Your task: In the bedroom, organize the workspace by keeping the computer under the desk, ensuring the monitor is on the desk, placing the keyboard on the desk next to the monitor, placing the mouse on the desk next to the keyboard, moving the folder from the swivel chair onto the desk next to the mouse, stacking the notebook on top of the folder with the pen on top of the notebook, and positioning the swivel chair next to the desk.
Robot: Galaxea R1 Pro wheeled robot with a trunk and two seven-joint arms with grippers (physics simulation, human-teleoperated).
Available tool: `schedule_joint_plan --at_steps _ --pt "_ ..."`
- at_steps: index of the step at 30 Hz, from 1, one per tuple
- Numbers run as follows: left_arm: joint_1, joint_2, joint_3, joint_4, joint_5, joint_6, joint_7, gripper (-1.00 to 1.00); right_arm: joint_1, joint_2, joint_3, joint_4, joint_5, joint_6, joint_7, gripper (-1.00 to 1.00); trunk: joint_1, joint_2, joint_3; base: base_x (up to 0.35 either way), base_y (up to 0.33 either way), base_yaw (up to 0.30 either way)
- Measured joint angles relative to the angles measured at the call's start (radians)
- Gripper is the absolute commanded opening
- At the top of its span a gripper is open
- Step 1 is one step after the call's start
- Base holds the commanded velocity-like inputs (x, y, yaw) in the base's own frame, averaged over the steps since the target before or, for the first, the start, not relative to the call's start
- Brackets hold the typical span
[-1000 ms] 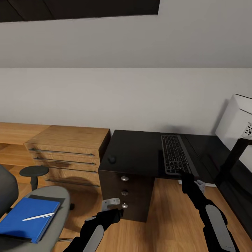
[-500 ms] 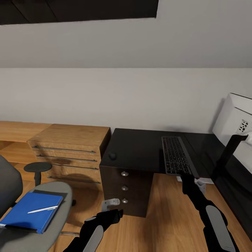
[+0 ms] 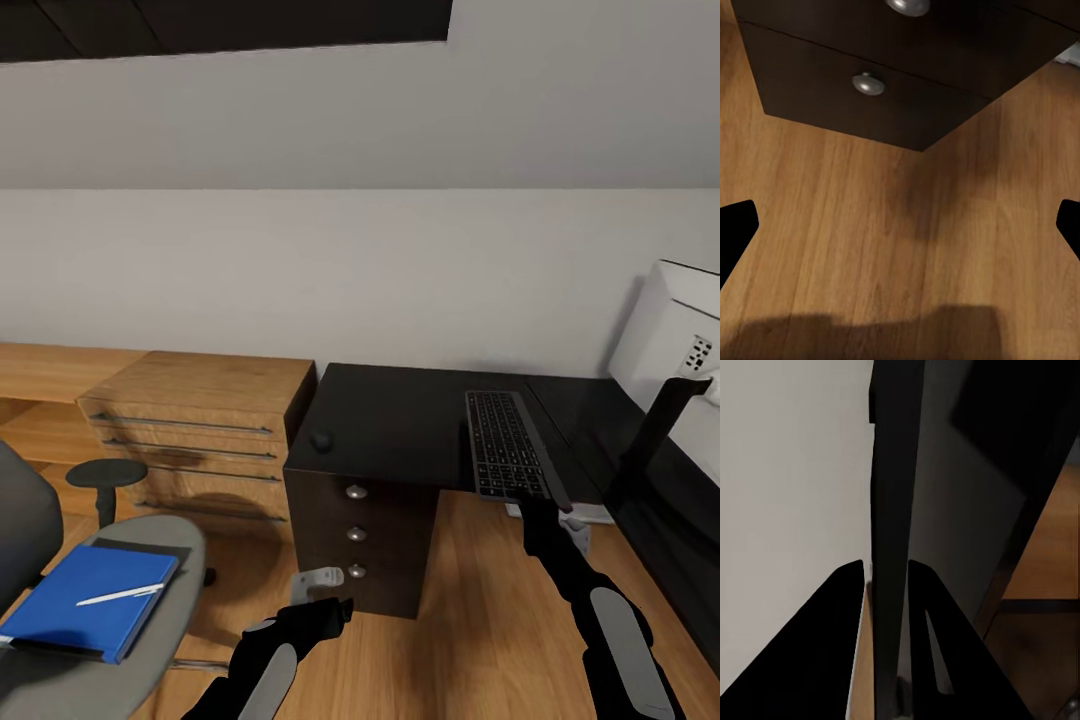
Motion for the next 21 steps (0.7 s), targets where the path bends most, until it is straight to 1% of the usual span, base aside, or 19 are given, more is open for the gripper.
schedule_joint_plan --at_steps 20,21 --pt "0.000 -0.001 0.000 0.000 0.000 0.000 0.000 1.00 0.000 0.000 -0.001 0.000 0.000 0.000 0.001 -1.00 0.077 -0.140 -0.063 0.000 0.000 0.000" --pt "0.000 -0.001 0.000 0.000 0.000 0.000 0.000 1.00 0.000 0.000 -0.001 0.000 -0.001 0.000 0.001 -1.00 0.077 -0.140 -0.063 0.000 0.000 0.000"
